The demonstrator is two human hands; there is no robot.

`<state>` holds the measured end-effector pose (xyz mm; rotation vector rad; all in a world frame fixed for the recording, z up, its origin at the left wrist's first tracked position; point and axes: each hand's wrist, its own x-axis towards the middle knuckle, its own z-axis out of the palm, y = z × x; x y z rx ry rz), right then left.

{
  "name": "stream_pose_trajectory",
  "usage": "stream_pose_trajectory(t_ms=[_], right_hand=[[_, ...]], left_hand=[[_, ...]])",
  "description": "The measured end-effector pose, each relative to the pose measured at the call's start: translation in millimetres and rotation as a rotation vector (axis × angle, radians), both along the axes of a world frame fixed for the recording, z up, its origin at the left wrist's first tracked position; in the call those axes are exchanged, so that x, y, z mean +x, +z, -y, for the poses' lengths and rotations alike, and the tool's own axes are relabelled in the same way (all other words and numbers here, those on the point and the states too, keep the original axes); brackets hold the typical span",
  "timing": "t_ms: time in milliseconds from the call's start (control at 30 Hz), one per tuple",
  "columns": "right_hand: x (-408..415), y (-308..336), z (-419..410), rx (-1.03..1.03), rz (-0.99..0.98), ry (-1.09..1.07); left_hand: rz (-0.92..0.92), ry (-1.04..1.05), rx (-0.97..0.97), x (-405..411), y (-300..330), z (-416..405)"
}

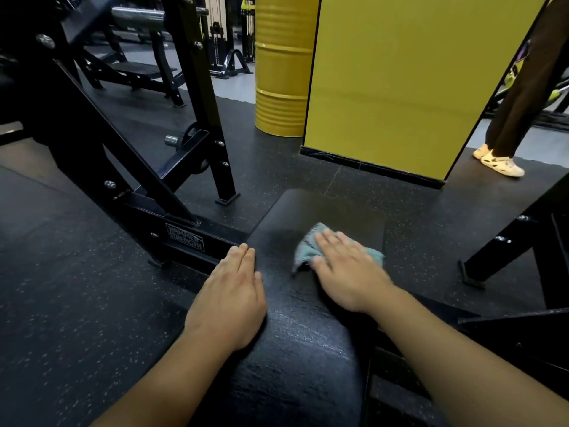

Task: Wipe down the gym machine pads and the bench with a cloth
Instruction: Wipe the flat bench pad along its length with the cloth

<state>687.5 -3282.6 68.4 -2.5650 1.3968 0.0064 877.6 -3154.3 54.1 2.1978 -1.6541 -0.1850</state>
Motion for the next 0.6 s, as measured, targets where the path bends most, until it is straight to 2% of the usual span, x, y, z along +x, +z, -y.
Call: stream_pose_trajectory(t_ms=[100, 200, 300, 600], right_hand=[[-39, 1, -3, 0.022, -0.028, -0.053], [-39, -2, 2, 0.025, -0.036, -0.086], [-13, 0, 16, 0.025, -0.047, -0.074], [106, 1, 39, -0.007, 0.008, 0.176]], left_hand=[[-0.003, -0.003, 0.001, 0, 0, -1], [-0.007, -0.007, -0.007, -2, 0, -1], [-0.009, -0.017, -0.013, -2, 2, -1], [0.044, -0.035, 0.018, 5, -1, 10]])
